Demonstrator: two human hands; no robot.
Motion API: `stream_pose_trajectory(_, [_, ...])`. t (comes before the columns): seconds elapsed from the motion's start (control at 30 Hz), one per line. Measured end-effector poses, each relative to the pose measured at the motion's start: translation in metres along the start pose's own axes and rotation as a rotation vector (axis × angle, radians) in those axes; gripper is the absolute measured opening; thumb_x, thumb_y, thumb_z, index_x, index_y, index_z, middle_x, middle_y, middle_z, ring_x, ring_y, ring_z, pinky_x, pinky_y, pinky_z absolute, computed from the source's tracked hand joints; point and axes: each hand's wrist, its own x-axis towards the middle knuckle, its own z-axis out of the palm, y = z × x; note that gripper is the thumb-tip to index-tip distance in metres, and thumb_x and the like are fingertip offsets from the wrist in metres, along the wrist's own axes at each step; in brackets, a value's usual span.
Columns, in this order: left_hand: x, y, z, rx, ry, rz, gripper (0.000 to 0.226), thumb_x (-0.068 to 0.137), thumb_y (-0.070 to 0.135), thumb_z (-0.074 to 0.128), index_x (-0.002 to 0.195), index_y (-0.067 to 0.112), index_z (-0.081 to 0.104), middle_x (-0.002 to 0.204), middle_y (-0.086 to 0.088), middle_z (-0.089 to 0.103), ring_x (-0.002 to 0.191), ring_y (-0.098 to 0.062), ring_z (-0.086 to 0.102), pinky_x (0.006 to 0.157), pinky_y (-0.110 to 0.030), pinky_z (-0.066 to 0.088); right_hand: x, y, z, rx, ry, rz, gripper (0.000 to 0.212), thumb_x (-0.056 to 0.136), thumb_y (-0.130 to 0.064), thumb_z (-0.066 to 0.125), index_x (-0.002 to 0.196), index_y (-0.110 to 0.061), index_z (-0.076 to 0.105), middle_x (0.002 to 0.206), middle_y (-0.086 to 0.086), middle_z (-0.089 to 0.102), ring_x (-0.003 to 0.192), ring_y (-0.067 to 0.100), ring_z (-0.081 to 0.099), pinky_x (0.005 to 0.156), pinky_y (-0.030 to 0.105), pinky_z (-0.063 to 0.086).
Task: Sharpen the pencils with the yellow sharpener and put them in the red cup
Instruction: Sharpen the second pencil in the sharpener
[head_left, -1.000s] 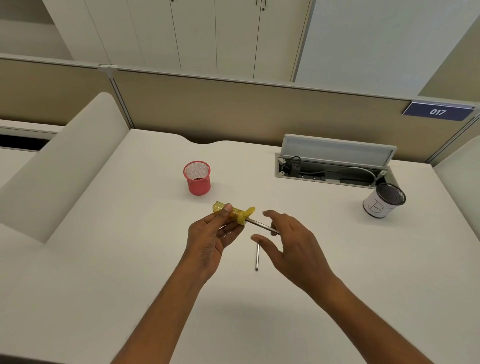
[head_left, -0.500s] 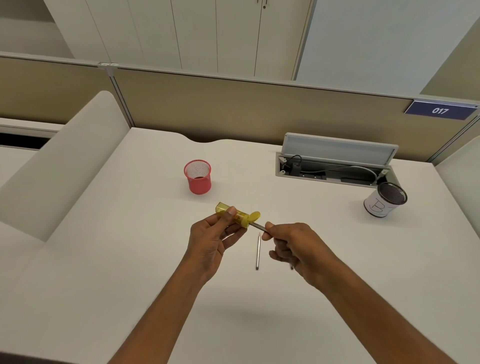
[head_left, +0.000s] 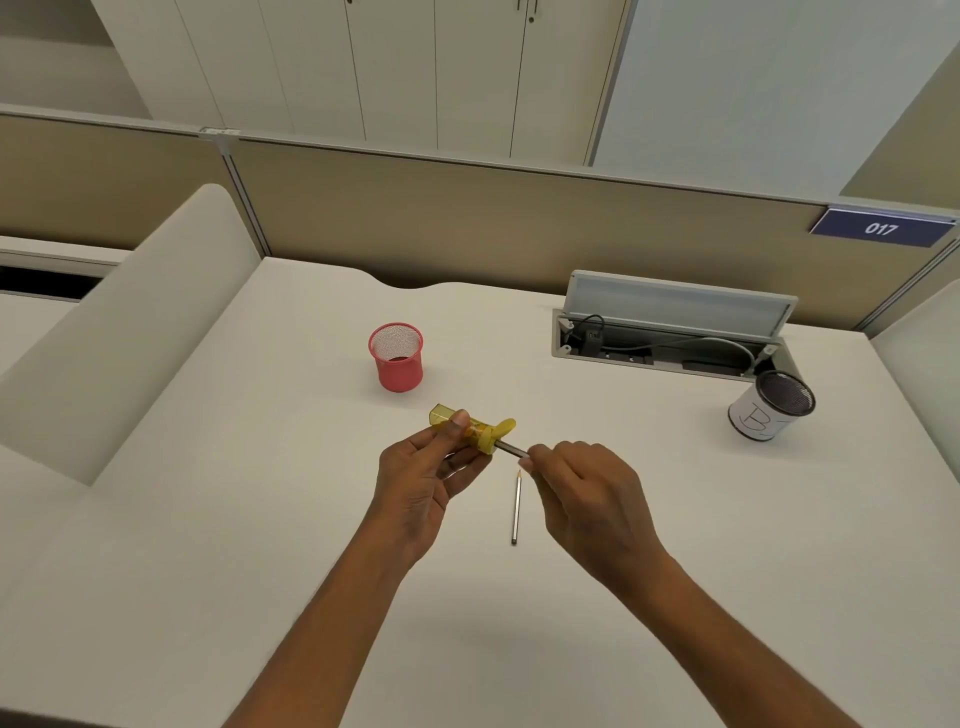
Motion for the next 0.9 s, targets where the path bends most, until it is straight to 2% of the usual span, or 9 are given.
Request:
stream_pose_trajectory(0.13, [-0.001, -0.002, -0.002, 0.022, -0.014, 0.007, 0.023, 0.087, 0.016, 0.072, 0.098, -0.003, 0.075, 0.101, -0.023, 0.077, 0.093, -0.031, 0.076, 0.077, -0.035, 0.063, 0.007, -0.016, -0.006, 0.674, -0.078, 0.598, 0.023, 0.100, -0.019, 0.064, 0.080, -0.011, 0.074, 0.051, -0.008, 0.045, 0.047, 0.010, 0.037, 0.049, 0.024, 0.030])
stream_pose_trajectory(0.23, [-0.001, -0.004, -0.003, 0.030, -0.014, 0.004, 0.020, 0.088, 0.016, 0.072, 0.095, -0.002, 0.076, 0.098, -0.022, 0.077, 0.090, -0.030, 0.076, 0.077, -0.035, 0.063, 0.022, -0.014, -0.019, 1.103, -0.289, 1.143, 0.030, 0.099, -0.023, 0.066, 0.079, -0.003, 0.076, 0.048, -0.009, 0.034, 0.045, 0.007, 0.029, 0.048, 0.021, 0.026])
stream_pose_trajectory(0.3, [-0.002, -0.004, -0.004, 0.035, -0.018, 0.009, 0.018, 0.088, 0.015, 0.072, 0.093, -0.001, 0.077, 0.097, -0.021, 0.077, 0.088, -0.029, 0.076, 0.079, -0.036, 0.064, 0.027, -0.010, -0.026, 1.264, -0.428, 1.278, 0.031, 0.099, -0.025, 0.065, 0.083, -0.001, 0.075, 0.053, -0.005, 0.027, 0.047, 0.012, 0.022, 0.048, 0.025, 0.023])
stream_pose_trajectory(0.4, [-0.001, -0.001, -0.003, 0.039, -0.008, 0.023, 0.021, 0.085, 0.017, 0.074, 0.095, -0.002, 0.076, 0.097, -0.021, 0.077, 0.089, -0.029, 0.076, 0.081, -0.038, 0.064, 0.019, -0.011, -0.020, 1.093, -0.401, 1.017, 0.031, 0.099, -0.035, 0.063, 0.085, -0.010, 0.076, 0.050, -0.007, 0.040, 0.045, 0.012, 0.032, 0.050, 0.029, 0.031])
stream_pose_trajectory(0.53, [-0.001, 0.003, 0.000, -0.010, 0.011, 0.005, 0.029, 0.081, 0.018, 0.076, 0.099, -0.004, 0.075, 0.103, -0.024, 0.076, 0.093, -0.031, 0.076, 0.077, -0.036, 0.064, 0.003, -0.003, -0.006, 0.311, -0.122, 0.270, 0.030, 0.098, -0.044, 0.062, 0.113, -0.018, 0.069, 0.076, -0.009, 0.063, 0.062, 0.008, 0.051, 0.060, 0.022, 0.047])
stream_pose_trajectory(0.6, [-0.002, 0.003, 0.001, -0.018, 0.014, -0.003, 0.030, 0.080, 0.018, 0.076, 0.100, -0.004, 0.074, 0.103, -0.025, 0.076, 0.092, -0.031, 0.076, 0.076, -0.036, 0.064, 0.000, 0.004, -0.002, 0.070, -0.074, 0.045, 0.029, 0.101, -0.038, 0.059, 0.108, -0.011, 0.069, 0.074, 0.000, 0.061, 0.061, 0.018, 0.052, 0.053, 0.033, 0.049])
stream_pose_trajectory(0.67, [-0.002, 0.001, 0.001, -0.004, 0.011, -0.007, 0.029, 0.080, 0.018, 0.076, 0.099, -0.004, 0.075, 0.101, -0.024, 0.076, 0.092, -0.031, 0.076, 0.075, -0.036, 0.064, -0.003, 0.006, 0.001, -0.038, -0.037, -0.043, 0.026, 0.103, -0.031, 0.058, 0.094, -0.009, 0.070, 0.064, 0.002, 0.052, 0.054, 0.022, 0.044, 0.044, 0.037, 0.041])
stream_pose_trajectory(0.77, [-0.003, -0.001, 0.000, 0.009, -0.005, -0.012, 0.029, 0.081, 0.019, 0.075, 0.099, -0.004, 0.075, 0.102, -0.024, 0.076, 0.094, -0.031, 0.076, 0.077, -0.036, 0.064, -0.005, 0.001, 0.000, 0.117, -0.041, 0.077, 0.029, 0.103, -0.028, 0.056, 0.082, -0.011, 0.068, 0.058, -0.001, 0.047, 0.051, 0.019, 0.039, 0.043, 0.035, 0.035])
stream_pose_trajectory(0.9, [-0.003, 0.000, -0.002, 0.031, -0.047, 0.007, 0.022, 0.087, 0.017, 0.072, 0.097, -0.002, 0.076, 0.102, -0.023, 0.077, 0.096, -0.031, 0.076, 0.080, -0.036, 0.063, 0.012, -0.021, -0.017, 0.843, -0.158, 0.811, 0.031, 0.100, -0.024, 0.064, 0.075, -0.008, 0.073, 0.046, -0.010, 0.039, 0.042, 0.009, 0.033, 0.048, 0.021, 0.026])
